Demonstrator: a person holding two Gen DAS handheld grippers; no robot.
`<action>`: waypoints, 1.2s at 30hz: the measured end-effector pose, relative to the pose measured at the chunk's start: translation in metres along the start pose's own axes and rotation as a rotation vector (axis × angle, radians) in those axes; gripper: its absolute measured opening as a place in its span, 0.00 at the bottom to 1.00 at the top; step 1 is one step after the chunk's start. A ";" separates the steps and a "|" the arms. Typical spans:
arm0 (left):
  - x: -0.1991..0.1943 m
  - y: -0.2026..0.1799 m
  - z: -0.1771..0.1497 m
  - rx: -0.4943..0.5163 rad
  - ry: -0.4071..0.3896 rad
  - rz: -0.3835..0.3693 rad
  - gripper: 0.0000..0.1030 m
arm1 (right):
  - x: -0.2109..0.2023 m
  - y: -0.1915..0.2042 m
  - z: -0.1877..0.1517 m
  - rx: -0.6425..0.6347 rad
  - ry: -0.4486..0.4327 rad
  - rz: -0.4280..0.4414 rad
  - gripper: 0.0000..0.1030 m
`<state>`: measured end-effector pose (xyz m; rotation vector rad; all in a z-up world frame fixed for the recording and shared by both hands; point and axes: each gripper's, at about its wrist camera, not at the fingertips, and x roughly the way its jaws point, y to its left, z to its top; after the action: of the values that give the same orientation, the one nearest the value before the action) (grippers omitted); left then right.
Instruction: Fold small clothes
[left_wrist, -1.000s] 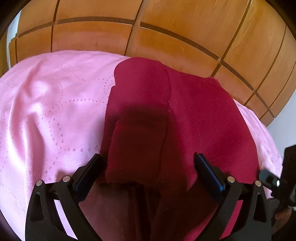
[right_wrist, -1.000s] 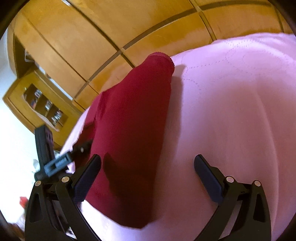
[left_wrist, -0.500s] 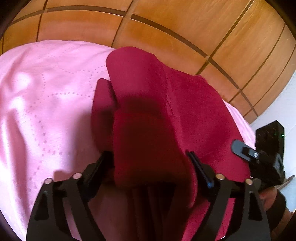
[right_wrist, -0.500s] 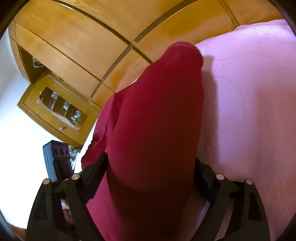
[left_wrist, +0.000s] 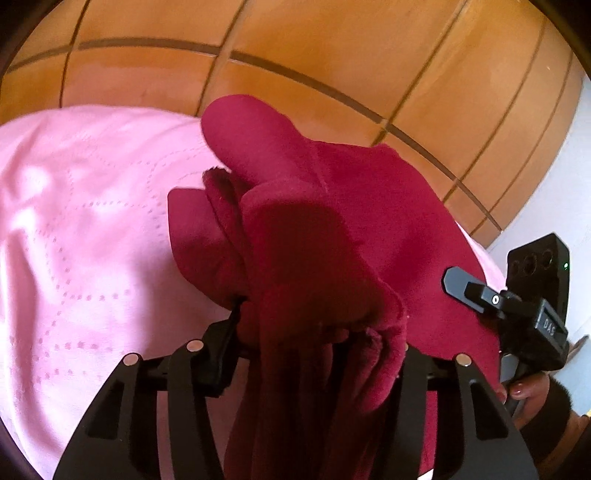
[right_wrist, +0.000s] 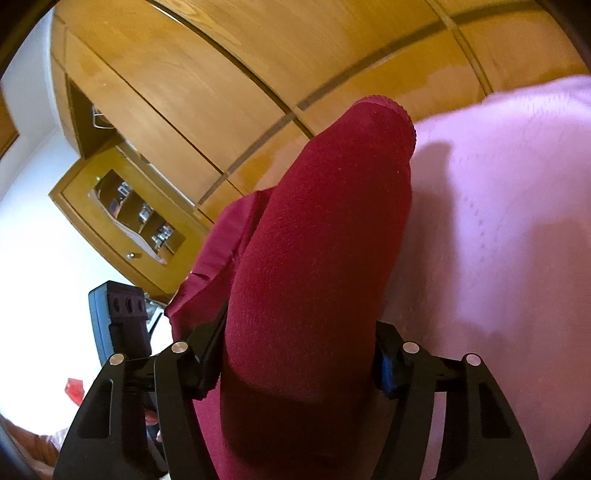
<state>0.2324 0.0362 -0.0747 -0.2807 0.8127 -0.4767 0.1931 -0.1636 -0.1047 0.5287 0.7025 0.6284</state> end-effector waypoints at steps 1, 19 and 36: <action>0.002 -0.008 0.001 0.019 -0.002 -0.004 0.51 | -0.005 0.000 0.001 -0.008 -0.008 -0.005 0.62; 0.115 -0.121 0.073 0.225 0.073 -0.031 0.49 | -0.088 -0.084 0.059 -0.014 -0.178 -0.306 0.61; 0.072 -0.095 0.044 0.170 0.027 0.103 0.87 | -0.109 -0.096 0.031 0.102 -0.181 -0.538 0.96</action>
<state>0.2794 -0.0791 -0.0514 -0.0753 0.8036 -0.4508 0.1835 -0.3115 -0.0993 0.4573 0.6698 0.0415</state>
